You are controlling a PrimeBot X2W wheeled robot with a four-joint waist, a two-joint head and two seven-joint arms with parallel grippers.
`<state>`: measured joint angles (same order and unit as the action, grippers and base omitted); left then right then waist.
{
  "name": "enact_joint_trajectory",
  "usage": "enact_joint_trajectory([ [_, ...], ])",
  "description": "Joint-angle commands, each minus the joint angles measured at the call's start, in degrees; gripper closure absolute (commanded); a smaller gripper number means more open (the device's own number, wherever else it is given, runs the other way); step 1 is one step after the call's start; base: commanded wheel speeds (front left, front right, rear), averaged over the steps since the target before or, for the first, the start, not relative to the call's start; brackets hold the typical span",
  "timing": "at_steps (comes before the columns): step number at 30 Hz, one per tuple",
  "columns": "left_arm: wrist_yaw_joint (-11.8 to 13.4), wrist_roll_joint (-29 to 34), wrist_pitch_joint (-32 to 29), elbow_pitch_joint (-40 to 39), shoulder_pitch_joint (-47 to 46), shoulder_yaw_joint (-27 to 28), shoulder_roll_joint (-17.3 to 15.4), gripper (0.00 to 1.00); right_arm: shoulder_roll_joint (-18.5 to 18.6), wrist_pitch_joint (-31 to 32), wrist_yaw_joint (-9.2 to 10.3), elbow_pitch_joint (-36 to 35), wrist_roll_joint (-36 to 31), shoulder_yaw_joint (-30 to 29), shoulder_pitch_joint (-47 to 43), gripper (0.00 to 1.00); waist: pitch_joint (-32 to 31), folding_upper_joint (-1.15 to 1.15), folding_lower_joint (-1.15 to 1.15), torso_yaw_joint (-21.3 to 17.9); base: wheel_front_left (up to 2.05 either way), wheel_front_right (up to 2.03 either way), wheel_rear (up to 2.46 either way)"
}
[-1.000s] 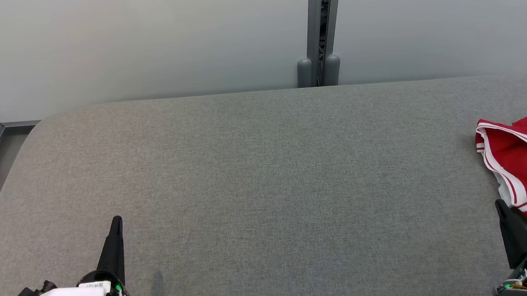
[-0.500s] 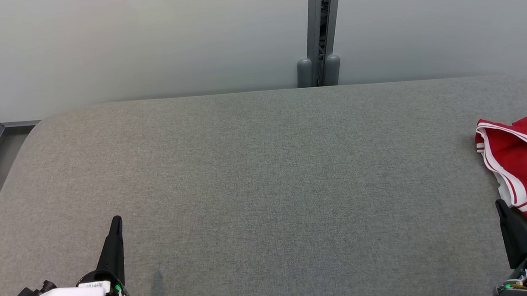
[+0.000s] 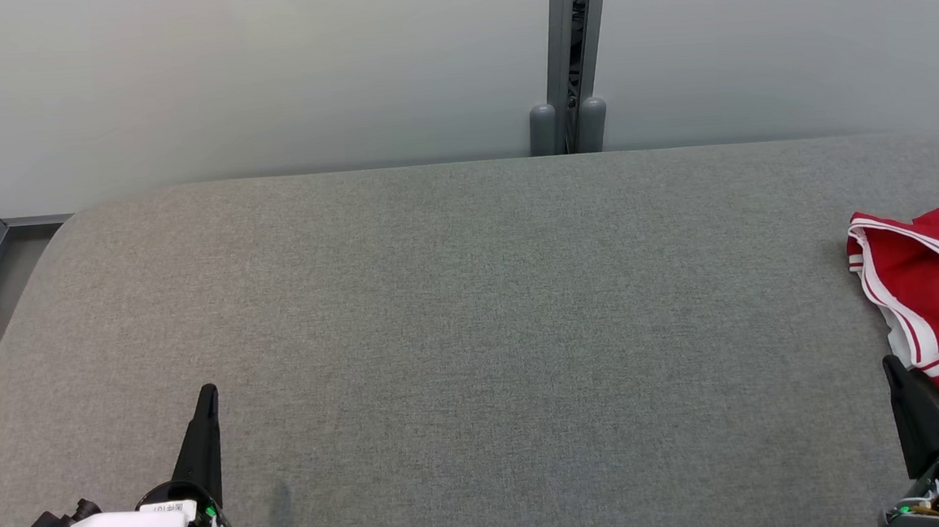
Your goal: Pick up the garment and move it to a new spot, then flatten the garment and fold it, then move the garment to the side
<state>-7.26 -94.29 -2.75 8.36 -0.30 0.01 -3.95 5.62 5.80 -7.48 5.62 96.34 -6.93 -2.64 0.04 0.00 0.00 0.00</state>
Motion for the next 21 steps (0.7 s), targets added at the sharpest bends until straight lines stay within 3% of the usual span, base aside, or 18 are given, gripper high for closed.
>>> enact_joint_trajectory([
  [1,-0.4,0.1,0.0,-0.2,-0.8,0.3,-0.1,1.0,0.2,0.3,-0.02,-0.2,-0.2,-0.2,-0.2,1.0,0.0,0.0,0.0,0.0,0.0,0.0,0.0],
  [21,-0.4,0.3,-0.2,-0.1,-0.8,0.5,0.0,1.0,-0.2,0.6,-0.02,-0.1,-0.6,-0.6,-0.1,1.0,0.0,0.0,0.0,0.0,0.0,0.0,0.0],
])
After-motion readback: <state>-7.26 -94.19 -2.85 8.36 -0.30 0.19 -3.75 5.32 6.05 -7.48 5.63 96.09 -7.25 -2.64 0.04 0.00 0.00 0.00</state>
